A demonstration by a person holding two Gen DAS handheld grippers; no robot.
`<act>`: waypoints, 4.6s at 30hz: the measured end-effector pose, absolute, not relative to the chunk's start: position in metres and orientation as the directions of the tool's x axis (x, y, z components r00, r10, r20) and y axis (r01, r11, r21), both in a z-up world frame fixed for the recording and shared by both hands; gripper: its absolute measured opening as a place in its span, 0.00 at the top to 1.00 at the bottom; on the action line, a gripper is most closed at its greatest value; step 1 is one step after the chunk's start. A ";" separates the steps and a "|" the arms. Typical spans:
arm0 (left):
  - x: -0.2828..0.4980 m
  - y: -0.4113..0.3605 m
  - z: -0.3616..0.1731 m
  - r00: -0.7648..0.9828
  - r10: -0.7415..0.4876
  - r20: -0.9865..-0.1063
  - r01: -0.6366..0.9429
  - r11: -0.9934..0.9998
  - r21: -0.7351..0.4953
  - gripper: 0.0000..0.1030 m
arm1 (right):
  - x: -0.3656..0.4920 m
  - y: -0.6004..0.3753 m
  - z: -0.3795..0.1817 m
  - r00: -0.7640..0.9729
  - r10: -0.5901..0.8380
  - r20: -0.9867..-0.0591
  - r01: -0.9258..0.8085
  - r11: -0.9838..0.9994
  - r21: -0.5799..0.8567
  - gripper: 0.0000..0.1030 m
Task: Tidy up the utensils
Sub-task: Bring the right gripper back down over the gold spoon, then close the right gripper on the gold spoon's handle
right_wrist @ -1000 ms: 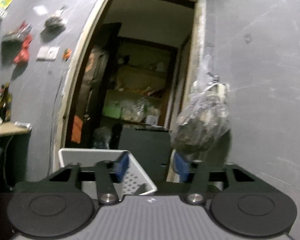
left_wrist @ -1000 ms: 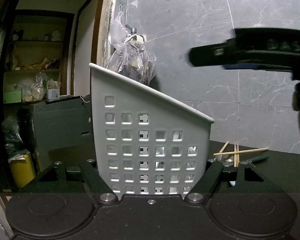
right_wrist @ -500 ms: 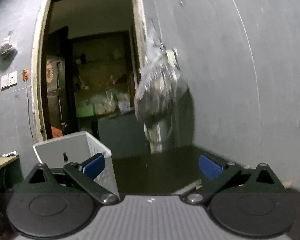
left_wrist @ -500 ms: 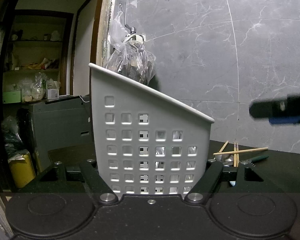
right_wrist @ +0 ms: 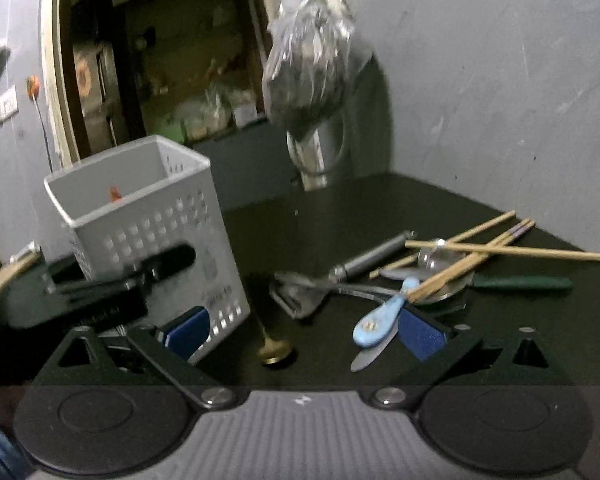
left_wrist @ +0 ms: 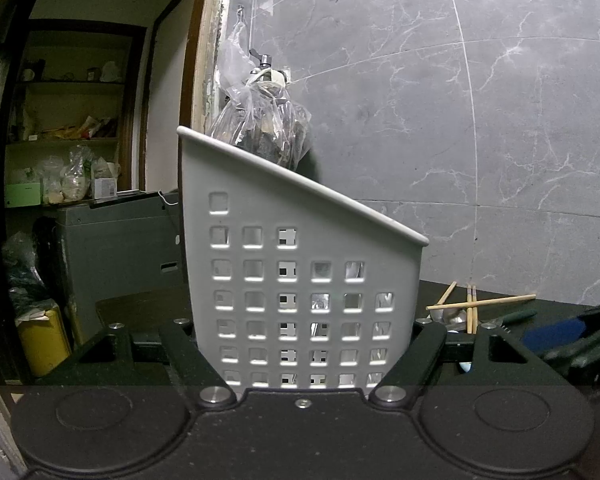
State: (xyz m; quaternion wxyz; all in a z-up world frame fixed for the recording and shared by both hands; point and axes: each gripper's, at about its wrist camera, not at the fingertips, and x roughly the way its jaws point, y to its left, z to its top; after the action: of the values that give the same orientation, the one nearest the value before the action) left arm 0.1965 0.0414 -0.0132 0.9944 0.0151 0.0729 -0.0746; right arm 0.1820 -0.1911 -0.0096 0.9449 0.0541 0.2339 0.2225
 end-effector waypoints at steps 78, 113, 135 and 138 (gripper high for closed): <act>0.197 0.041 -0.015 0.977 -0.149 -0.149 0.154 0.988 0.024 0.26 | 0.199 -0.233 -0.025 0.801 0.192 -0.567 -0.246 0.969 -0.019 0.30; 0.198 0.041 -0.015 0.978 -0.150 -0.148 0.155 0.988 0.023 0.26 | 0.111 -0.237 -0.018 0.711 0.271 -0.649 -0.456 0.880 -0.131 0.43; 0.198 0.041 -0.015 0.977 -0.152 -0.149 0.157 0.987 0.023 0.26 | 0.228 -0.280 -0.024 0.730 0.383 -0.566 -0.366 0.918 0.149 0.47; 0.198 0.041 -0.015 0.977 -0.152 -0.150 0.157 0.987 0.023 0.26 | 0.238 -0.281 -0.026 0.700 0.430 -0.570 -0.396 0.898 0.192 0.47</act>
State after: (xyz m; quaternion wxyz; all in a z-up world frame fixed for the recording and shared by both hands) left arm 0.1983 0.0412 -0.0150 0.9941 0.0175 0.0739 -0.0778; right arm 0.2376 -0.2809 -0.0262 0.9215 0.0274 0.3161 0.2242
